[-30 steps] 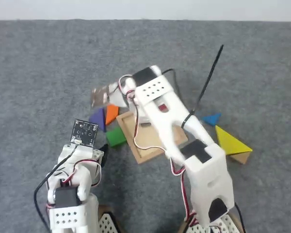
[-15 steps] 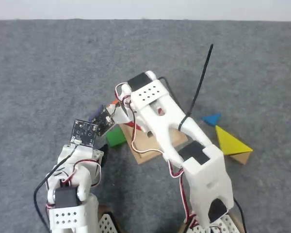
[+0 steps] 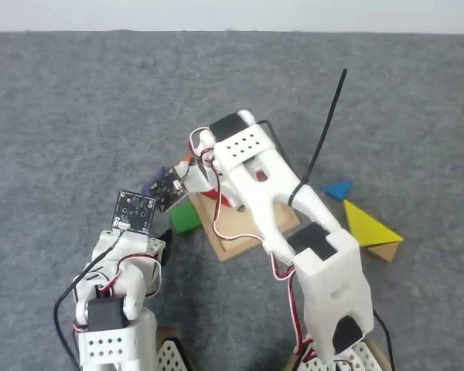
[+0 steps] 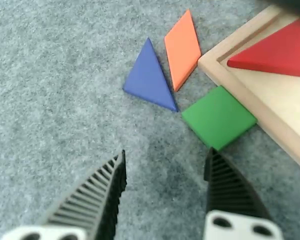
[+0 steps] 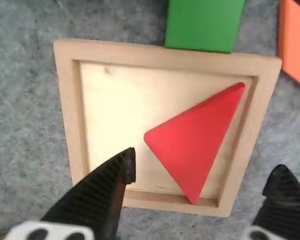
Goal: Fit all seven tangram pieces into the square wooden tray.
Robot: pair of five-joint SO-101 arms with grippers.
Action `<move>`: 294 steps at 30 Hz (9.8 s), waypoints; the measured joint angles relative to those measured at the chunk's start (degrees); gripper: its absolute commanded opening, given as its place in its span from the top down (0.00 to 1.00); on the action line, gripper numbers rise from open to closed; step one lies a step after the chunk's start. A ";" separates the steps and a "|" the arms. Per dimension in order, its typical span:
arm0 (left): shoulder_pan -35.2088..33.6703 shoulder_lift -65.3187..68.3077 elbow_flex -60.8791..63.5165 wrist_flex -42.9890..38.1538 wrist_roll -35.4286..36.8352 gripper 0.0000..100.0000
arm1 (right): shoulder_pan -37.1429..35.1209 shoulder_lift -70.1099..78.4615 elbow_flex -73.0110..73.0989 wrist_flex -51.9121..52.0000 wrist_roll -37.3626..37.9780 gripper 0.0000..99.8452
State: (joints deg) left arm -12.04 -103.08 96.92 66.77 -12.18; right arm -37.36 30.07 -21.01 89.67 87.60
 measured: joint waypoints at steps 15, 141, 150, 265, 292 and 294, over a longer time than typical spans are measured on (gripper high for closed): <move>0.00 0.00 0.00 0.00 0.00 0.75 | 14.24 -12.31 -7.03 9.23 -31.38 0.78; 0.00 0.00 0.00 0.00 0.00 0.75 | 46.68 -30.95 63.38 -30.95 -28.22 0.71; 0.00 0.00 0.00 0.00 0.00 0.75 | 46.77 -30.95 61.80 -31.91 -28.22 0.80; 0.00 0.00 0.00 0.00 0.00 0.75 | -0.79 -37.01 42.90 -16.88 18.37 0.86; 0.00 0.00 0.00 0.00 0.00 0.75 | 0.35 -16.35 25.14 -18.37 41.05 0.69; 0.00 0.00 0.00 0.00 0.00 0.75 | 1.32 -16.35 25.05 -18.37 40.97 0.69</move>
State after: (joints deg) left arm -12.04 -103.08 96.92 66.77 -12.18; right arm -36.04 13.71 4.04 71.30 128.57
